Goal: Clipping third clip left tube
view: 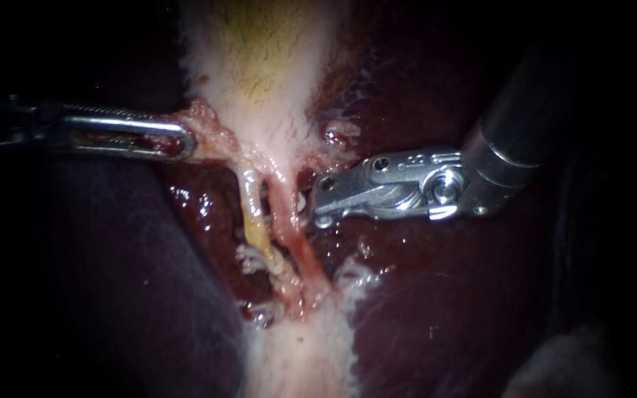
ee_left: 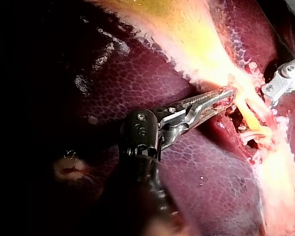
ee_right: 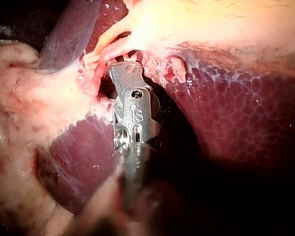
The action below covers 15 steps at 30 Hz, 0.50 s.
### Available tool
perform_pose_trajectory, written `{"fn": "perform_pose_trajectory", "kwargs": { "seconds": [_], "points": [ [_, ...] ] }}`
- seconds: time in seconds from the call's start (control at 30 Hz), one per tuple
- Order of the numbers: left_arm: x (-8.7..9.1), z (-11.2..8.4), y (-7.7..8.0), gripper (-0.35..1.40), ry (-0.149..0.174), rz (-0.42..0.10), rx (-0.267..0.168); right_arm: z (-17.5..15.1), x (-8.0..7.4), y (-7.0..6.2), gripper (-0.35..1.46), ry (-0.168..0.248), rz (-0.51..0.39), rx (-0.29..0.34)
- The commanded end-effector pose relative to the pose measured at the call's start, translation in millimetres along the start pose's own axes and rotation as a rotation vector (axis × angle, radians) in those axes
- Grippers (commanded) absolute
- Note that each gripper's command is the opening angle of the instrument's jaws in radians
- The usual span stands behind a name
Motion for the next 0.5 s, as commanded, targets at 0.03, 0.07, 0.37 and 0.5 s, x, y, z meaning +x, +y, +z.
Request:
{"fn": "perform_pose_trajectory", "kwargs": {
  "seconds": [0.03, 0.07, 0.37, 0.5],
  "points": [
    [0.0, 0.0, 0.0, -0.35, 0.000, 0.000, 0.000, 0.0, 0.0, 0.0, 0.31, 0.000, 0.000, 0.000],
    [0.0, 0.0, 0.0, -0.35, 0.000, 0.000, 0.000, 0.0, 0.0, 0.0, 0.32, 0.000, -0.006, 0.000],
    [0.0, 0.0, 0.0, -0.35, 0.000, 0.000, 0.000, -0.6, -0.2, 0.0, 0.36, 0.000, -0.006, 0.003],
    [0.0, -0.1, 0.0, -0.35, 0.000, 0.000, 0.000, -2.0, -0.7, 0.3, 0.40, 0.000, -0.007, 0.009]
  ]
}}
